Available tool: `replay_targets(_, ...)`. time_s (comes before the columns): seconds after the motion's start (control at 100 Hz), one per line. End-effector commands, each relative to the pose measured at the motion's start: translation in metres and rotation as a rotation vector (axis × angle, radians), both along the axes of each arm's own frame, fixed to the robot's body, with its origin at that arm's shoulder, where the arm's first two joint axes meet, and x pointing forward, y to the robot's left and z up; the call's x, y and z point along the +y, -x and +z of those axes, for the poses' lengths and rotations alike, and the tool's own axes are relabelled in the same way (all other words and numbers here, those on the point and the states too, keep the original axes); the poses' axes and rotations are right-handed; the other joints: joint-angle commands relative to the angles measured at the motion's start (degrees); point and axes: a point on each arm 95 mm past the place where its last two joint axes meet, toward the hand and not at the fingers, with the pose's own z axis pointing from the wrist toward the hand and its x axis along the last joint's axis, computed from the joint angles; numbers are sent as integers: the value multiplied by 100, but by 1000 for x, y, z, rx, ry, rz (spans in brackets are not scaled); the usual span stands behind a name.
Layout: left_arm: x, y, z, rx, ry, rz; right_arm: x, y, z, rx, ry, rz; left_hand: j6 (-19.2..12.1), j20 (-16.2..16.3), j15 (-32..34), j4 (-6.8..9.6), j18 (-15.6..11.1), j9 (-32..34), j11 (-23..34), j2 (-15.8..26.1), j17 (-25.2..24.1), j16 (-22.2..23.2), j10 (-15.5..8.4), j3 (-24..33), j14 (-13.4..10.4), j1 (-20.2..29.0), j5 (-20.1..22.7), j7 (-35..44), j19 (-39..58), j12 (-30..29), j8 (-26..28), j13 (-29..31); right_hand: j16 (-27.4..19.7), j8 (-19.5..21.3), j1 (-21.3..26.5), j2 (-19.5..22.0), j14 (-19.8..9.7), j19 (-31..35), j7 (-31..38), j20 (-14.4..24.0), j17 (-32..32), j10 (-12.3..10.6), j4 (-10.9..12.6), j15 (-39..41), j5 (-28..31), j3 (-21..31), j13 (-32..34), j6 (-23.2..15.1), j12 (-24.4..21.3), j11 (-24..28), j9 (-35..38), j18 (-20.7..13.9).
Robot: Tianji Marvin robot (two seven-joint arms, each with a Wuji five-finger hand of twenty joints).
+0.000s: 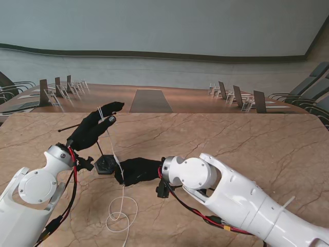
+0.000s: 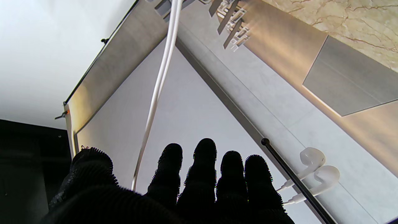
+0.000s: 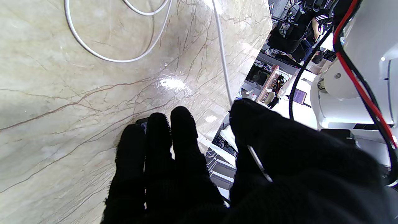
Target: Take the wired earphone off the rack, coil the cable and place them on the table
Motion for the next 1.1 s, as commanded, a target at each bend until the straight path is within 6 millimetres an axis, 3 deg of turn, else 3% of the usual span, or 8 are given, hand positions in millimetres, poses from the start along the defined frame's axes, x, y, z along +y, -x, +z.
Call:
replay_targets(0.0, 2, -1, 1, -8, 0, 4, 4, 1, 1, 2, -3, 4, -60, -60, 25, -125, -263, 78, -1, 196, -60, -82, -142, -76, -203, 70, 40, 147, -11, -65, -86, -15, 3, 215, -87, -98, -187, -48, 268, -37, -97, 0, -75, 41, 300, 236, -121, -187, 30, 46, -90, -189)
replay_targets(0.58, 8, -15, 10, -36, -10, 0, 8, -4, 2, 10, 12, -4, -51, -77, 4, -113, -265, 131, -30, 137, -62, -89, -141, -51, -220, 29, 123, 156, -42, -73, -97, -2, 0, 289, -91, -45, -201, -77, 217, -29, -122, 3, -89, 29, 278, 199, -167, -201, -1, -27, -122, -212)
replay_targets(1.09, -8, -8, 29, -75, -31, -55, -4, -5, 7, -5, 3, -29, -76, -68, 13, -113, -262, 182, -30, 125, -38, -89, -142, -54, -236, 45, 183, 175, -24, -76, -92, 42, -10, 315, -80, -15, -211, -96, 201, -21, -135, -5, -89, 9, 268, 174, -187, -172, -12, -59, -138, -228)
